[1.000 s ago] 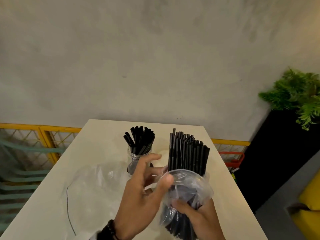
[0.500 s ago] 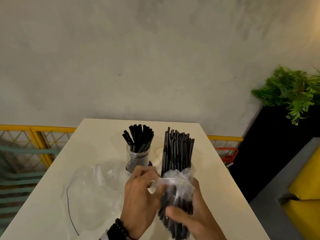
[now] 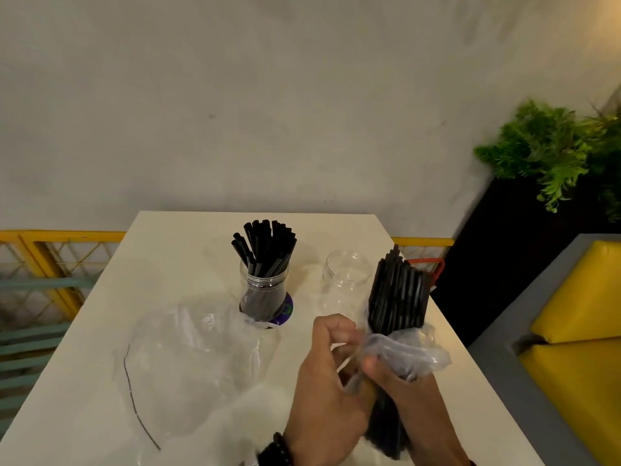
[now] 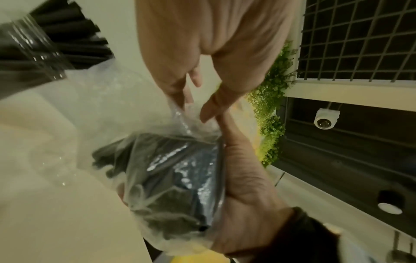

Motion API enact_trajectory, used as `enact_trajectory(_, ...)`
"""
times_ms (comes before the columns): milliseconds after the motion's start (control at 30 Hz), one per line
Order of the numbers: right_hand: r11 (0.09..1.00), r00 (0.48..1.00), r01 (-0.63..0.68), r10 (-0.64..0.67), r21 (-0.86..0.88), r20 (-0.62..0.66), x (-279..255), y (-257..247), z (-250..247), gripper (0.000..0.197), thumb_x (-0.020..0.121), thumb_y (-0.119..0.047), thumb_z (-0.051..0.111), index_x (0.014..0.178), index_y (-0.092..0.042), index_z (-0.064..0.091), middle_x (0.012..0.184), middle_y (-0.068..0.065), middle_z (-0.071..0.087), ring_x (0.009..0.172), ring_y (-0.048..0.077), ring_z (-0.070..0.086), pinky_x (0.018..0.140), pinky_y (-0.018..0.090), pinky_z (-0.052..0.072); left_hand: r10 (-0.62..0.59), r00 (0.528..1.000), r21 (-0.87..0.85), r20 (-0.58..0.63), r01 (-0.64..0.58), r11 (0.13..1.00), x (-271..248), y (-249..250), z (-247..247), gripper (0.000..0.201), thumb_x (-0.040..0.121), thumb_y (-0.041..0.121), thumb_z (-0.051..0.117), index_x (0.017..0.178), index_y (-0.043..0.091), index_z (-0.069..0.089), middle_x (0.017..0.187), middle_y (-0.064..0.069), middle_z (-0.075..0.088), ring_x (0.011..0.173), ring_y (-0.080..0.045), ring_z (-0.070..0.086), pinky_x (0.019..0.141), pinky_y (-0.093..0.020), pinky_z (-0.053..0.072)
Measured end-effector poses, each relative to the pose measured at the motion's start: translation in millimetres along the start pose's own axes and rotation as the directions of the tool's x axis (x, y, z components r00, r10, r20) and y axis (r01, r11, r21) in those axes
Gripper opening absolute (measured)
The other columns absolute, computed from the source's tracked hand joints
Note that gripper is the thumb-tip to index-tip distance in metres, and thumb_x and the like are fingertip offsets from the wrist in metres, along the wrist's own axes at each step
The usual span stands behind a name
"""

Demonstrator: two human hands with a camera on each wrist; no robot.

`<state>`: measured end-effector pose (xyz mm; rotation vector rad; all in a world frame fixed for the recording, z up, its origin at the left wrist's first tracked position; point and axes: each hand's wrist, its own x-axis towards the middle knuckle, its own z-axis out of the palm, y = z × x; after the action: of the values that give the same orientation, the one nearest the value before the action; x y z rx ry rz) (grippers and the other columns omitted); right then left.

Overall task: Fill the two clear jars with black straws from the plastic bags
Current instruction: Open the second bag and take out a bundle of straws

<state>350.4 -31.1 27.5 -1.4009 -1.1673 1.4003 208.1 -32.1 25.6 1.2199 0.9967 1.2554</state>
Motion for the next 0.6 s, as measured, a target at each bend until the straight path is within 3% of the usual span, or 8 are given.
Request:
enact_trajectory(100, 0.999, 1.0, 0.029, -0.03, 0.02, 0.01, 11.7, 4.7, -19.7, 0.09, 0.031, -0.065, 0.089, 0.103, -0.012, 0.074, 0.099, 0.003, 0.08, 0.093, 0.019, 0.076, 0.081, 0.037, 0.058, -0.058, 0.98, -0.111, 0.188, 0.08, 0.991, 9.4, 2.6, -0.7, 0.045, 0.086, -0.017, 0.059, 0.114, 0.015, 0.043, 0.113, -0.007, 0.063, 0.097, -0.011, 0.069, 0.078, -0.023, 0.057)
enact_trajectory(200, 0.998, 0.999, 0.026, -0.028, -0.066, -0.032, 25.8, 6.1, -49.1, 0.076, 0.041, -0.054, 0.086, 0.102, -0.011, 0.074, 0.099, 0.002, 0.08, 0.094, 0.017, 0.075, 0.079, 0.03, 0.058, -0.082, 0.977, 0.038, 0.195, 0.076, 0.996, 37.6, -0.7, -9.1, 0.034, 0.092, -0.014, 0.055, 0.109, 0.015, 0.049, 0.119, -0.008, 0.067, 0.105, -0.016, 0.073, 0.091, -0.033, 0.054)
enact_trajectory(267, 0.992, 0.998, 0.029, -0.036, -0.123, -0.051, 32.5, 2.4, -68.3, 0.062, 0.047, -0.046, 0.082, 0.097, -0.011, 0.073, 0.092, -0.002, 0.08, 0.092, 0.014, 0.075, 0.074, 0.024, 0.057, -0.054, 0.996, 0.217, 0.071, 0.037, 0.975, 66.8, -7.1, -13.0, 0.026, 0.092, -0.004, 0.06, 0.102, 0.017, 0.051, 0.107, -0.007, 0.07, 0.098, -0.022, 0.074, 0.082, -0.028, 0.055)
enact_trajectory(333, 0.992, 0.999, 0.003, -0.008, -0.128, -0.039, 40.9, 4.4, -86.8, 0.046, 0.055, -0.036, 0.082, 0.092, -0.012, 0.073, 0.084, -0.009, 0.08, 0.089, 0.011, 0.074, 0.07, 0.021, 0.055, -0.046, 0.991, 0.366, -0.129, 0.09, 0.926, 101.1, -23.7, -15.8, 0.03, 0.088, 0.004, 0.071, 0.102, 0.019, 0.049, 0.1, -0.004, 0.068, 0.095, -0.027, 0.071, 0.077, -0.027, 0.054)
enact_trajectory(400, 0.992, 1.0, -0.007, 0.008, -0.129, 0.005, 47.2, 9.0, -104.2, 0.035, 0.06, -0.029, 0.083, 0.088, -0.011, 0.072, 0.079, -0.011, 0.08, 0.085, 0.008, 0.074, 0.066, 0.017, 0.054, -0.087, 0.948, 0.457, -0.308, 0.228, 0.86, 131.3, -43.7, -15.9, 0.053, 0.079, 0.016, 0.083, 0.118, 0.016, 0.046, 0.116, -0.006, 0.062, 0.108, -0.026, 0.063, 0.086, -0.028, 0.05)
enact_trajectory(433, 0.989, 1.0, -0.013, 0.015, -0.148, 0.011, 50.4, 11.5, -111.4, 0.039, 0.057, -0.03, 0.084, 0.089, -0.011, 0.071, 0.079, -0.009, 0.079, 0.081, 0.005, 0.073, 0.065, 0.015, 0.054, -0.102, 0.93, 0.481, -0.353, 0.274, 0.833, 144.0, -53.2, -14.2, 0.072, 0.074, 0.023, 0.088, 0.128, 0.014, 0.042, 0.128, -0.008, 0.055, 0.117, -0.026, 0.057, 0.092, -0.029, 0.046)
enact_trajectory(533, 0.981, 0.995, -0.044, 0.06, -0.189, 0.079, 60.6, 23.0, -128.3, 0.07, 0.038, -0.047, 0.088, 0.094, -0.008, 0.072, 0.085, -0.006, 0.08, 0.078, 0.003, 0.075, 0.065, 0.014, 0.055, -0.138, 0.916, 0.49, -0.377, 0.324, 0.809, 171.8, -74.4, -0.5, 0.12, 0.059, 0.035, 0.096, 0.151, 0.013, 0.022, 0.151, -0.009, 0.032, 0.138, -0.027, 0.039, 0.108, -0.034, 0.038)
enact_trajectory(600, 0.975, 0.991, -0.09, 0.109, -0.203, 0.084, 65.1, 28.7, -134.1, 0.084, 0.027, -0.055, 0.09, 0.094, -0.007, 0.072, 0.085, -0.007, 0.08, 0.08, 0.004, 0.075, 0.065, 0.015, 0.056, -0.138, 0.924, 0.489, -0.358, 0.311, 0.815, 187.6, -86.5, 7.3, 0.133, 0.053, 0.037, 0.098, 0.155, 0.014, 0.014, 0.157, -0.008, 0.028, 0.144, -0.029, 0.034, 0.115, -0.04, 0.036)
